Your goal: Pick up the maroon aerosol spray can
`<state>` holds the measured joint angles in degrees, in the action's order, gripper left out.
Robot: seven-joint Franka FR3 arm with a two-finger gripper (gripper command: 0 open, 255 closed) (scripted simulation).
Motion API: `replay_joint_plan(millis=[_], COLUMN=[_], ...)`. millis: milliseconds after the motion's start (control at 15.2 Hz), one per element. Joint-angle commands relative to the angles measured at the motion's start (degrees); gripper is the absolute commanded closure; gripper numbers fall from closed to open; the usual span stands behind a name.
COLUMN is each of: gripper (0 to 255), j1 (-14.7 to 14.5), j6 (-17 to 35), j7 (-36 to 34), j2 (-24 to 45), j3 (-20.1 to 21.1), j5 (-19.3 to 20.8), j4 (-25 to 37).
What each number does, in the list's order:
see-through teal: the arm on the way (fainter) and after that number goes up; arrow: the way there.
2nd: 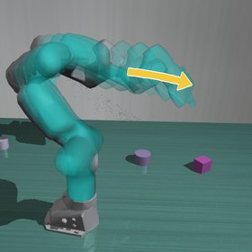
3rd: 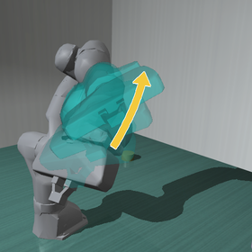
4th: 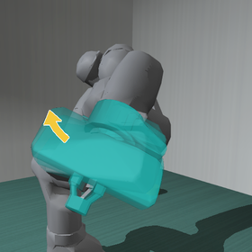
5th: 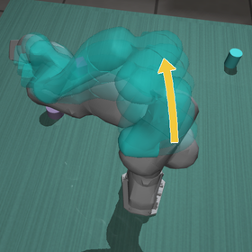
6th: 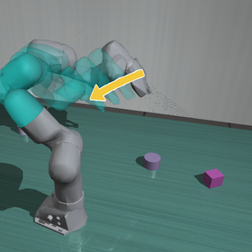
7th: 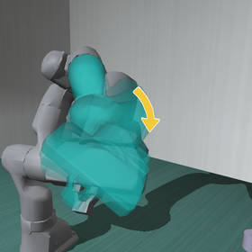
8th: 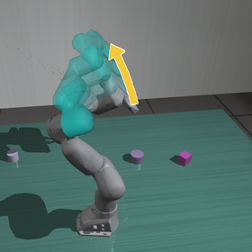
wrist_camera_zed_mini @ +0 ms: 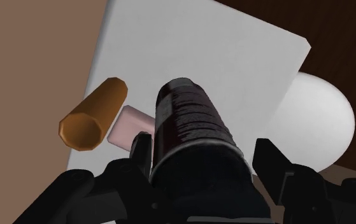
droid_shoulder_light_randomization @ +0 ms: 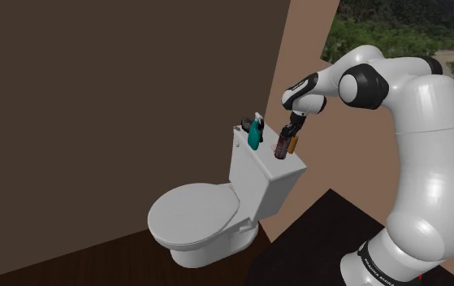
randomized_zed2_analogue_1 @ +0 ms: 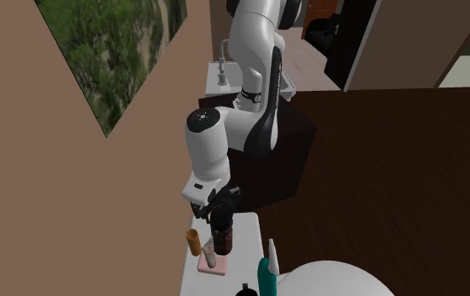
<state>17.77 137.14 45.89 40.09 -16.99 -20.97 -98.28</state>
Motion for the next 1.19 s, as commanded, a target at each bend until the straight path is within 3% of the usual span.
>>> replay_joint_plan(millis=[0, 462, 1122], gripper=[255, 255, 255], j1=[0.01, 0.01, -1.15], j6=[0.03, 0.05, -4.79], j7=[0.01, 0.02, -1.50], j2=[0.05, 0.05, -5.17], j3=[0.01, 0.02, -1.68], j5=[-0.01, -0.02, 2.08], j4=[-0.02, -0.05, -0.31])
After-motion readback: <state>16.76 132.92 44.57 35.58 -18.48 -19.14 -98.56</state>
